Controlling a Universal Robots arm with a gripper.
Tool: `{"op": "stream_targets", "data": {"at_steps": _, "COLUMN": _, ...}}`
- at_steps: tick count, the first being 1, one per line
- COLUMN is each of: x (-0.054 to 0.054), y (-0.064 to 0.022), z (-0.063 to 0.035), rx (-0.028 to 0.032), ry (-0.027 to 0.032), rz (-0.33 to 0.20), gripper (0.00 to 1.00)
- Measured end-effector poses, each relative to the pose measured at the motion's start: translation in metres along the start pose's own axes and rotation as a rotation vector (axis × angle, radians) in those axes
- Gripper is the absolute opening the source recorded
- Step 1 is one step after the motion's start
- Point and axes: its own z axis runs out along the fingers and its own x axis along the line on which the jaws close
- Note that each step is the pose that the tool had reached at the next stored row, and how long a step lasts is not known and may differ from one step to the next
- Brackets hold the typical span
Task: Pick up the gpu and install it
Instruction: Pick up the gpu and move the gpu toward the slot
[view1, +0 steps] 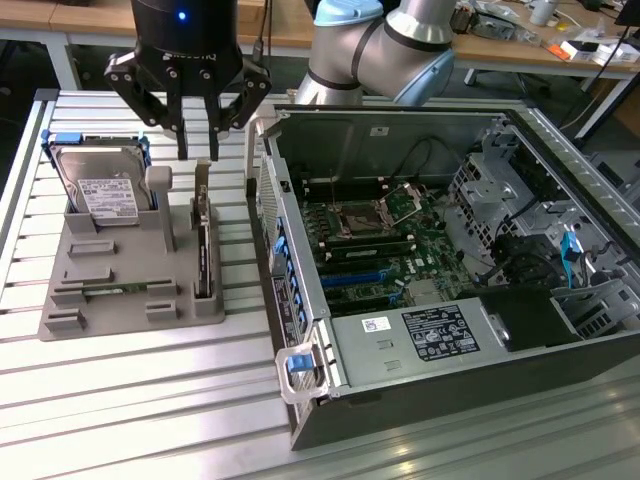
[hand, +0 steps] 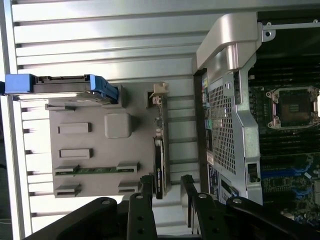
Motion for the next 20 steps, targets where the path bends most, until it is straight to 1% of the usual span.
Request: {"op": "stream_targets", "data": {"at_steps": 20, "x": 0.0002, "y": -0.0004, "z": 0.0089, "rx": 0.0000, "ry": 0.0000, "rz": 0.000, "gripper": 0.36}}
